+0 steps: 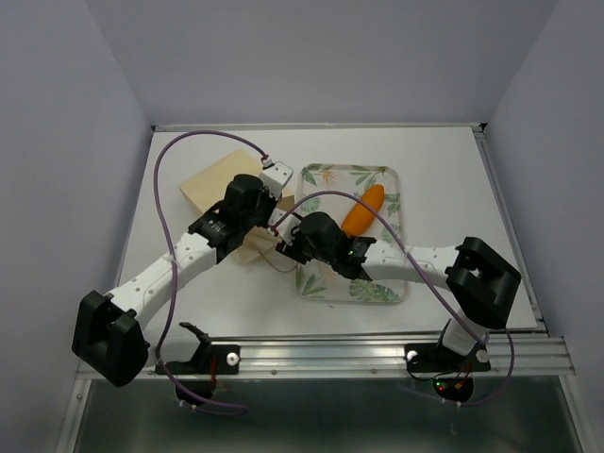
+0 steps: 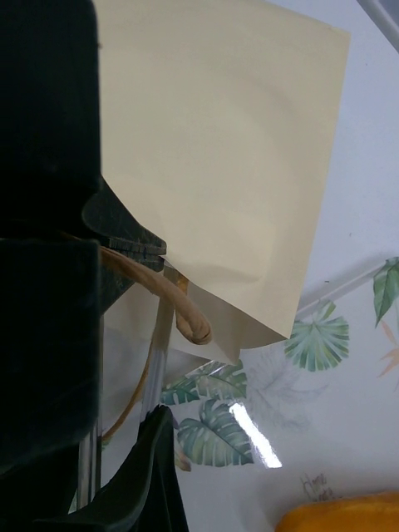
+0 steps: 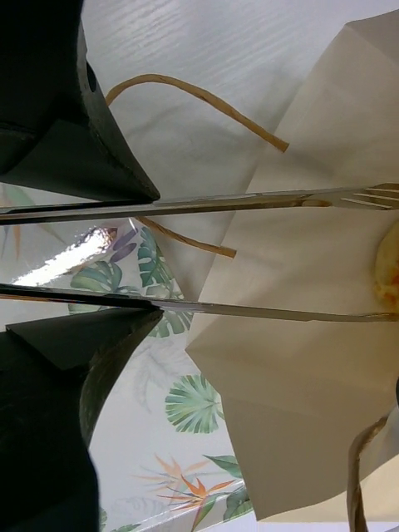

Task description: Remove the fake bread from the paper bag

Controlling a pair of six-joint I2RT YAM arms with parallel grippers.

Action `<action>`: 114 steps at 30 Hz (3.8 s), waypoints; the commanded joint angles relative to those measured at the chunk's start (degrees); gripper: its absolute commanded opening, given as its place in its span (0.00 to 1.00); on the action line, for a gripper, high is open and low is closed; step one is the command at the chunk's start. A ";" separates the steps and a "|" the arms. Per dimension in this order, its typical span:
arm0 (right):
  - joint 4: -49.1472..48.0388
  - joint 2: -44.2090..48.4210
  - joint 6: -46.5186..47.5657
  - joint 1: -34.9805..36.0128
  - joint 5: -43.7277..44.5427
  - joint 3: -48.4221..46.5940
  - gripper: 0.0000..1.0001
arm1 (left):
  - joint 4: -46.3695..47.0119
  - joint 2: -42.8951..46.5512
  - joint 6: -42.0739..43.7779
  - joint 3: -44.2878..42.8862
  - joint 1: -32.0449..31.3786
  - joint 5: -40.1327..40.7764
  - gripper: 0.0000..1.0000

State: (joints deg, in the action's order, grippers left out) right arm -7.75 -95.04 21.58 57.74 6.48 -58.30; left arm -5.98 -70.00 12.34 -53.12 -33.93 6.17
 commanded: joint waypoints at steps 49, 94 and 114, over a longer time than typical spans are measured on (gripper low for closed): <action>-23.10 -3.83 -13.94 3.61 3.00 7.33 0.61 | 0.27 3.02 -4.69 -3.13 -1.49 0.16 0.00; -7.39 17.76 -23.49 3.61 13.64 10.49 0.01 | 2.37 -0.40 -3.73 -2.60 -1.49 3.40 0.00; 28.10 55.38 -46.62 3.61 13.55 21.91 0.03 | 4.57 -1.81 -2.67 -2.86 -1.31 7.18 0.00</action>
State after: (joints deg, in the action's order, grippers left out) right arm 12.14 -47.90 -17.96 60.86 18.24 -36.75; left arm -4.05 -72.27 9.17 -55.94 -35.53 10.70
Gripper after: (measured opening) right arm 0.295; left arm 0.026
